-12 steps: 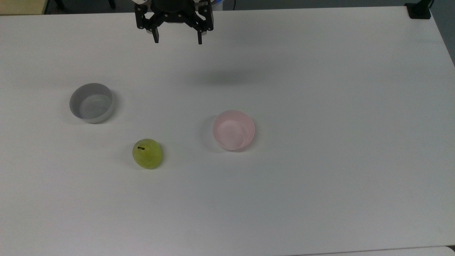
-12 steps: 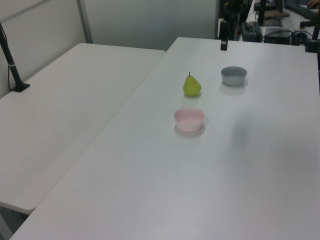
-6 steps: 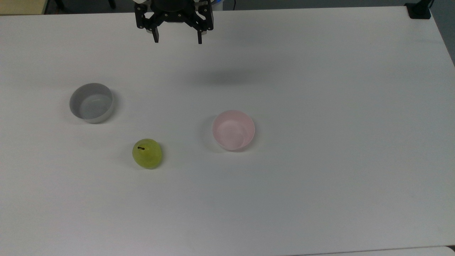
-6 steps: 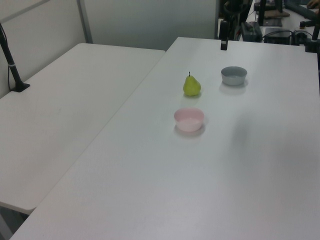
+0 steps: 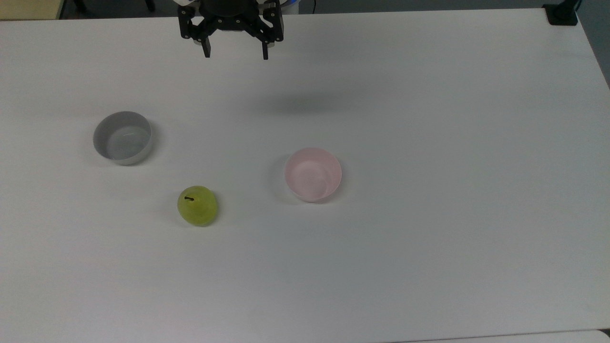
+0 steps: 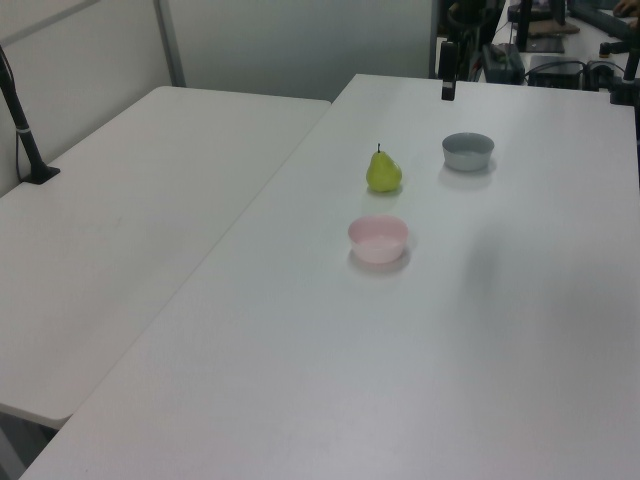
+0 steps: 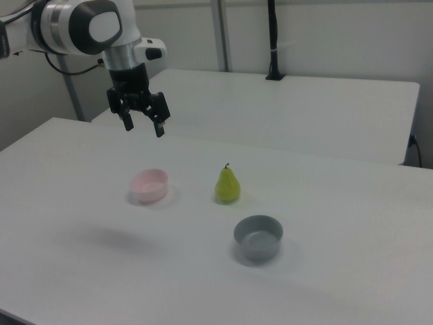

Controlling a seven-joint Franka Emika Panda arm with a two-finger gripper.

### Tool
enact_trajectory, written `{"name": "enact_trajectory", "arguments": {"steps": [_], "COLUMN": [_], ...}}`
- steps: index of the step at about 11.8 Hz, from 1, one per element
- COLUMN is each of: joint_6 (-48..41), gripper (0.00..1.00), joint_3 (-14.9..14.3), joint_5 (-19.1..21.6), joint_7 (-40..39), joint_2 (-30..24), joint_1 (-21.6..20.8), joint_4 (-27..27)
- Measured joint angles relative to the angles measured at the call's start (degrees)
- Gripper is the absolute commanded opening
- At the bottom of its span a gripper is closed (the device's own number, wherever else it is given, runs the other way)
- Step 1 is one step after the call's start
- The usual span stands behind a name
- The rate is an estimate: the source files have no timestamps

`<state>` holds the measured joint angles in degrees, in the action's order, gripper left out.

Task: Place the pear in the bowl
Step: 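Move the open gripper down over the green pear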

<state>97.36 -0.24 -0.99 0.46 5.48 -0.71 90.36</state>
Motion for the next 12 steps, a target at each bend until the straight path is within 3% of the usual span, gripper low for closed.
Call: {"name": "enact_trajectory", "arguments": {"steps": [4, 10, 12], "joint_6": [1.62, 14.79, 18.54], "gripper": [1.00, 1.00, 1.00], "joint_3": [-0.07, -0.11, -0.12], "joint_5": [0.00, -0.02, -2.09], "joint_7": [-0.33, -0.35, -0.40], "joint_2": [2.94, 10.35, 13.37], "joint_1": [2.71, 5.35, 5.96], "joint_4": [-2.03, -3.58, -3.61]}}
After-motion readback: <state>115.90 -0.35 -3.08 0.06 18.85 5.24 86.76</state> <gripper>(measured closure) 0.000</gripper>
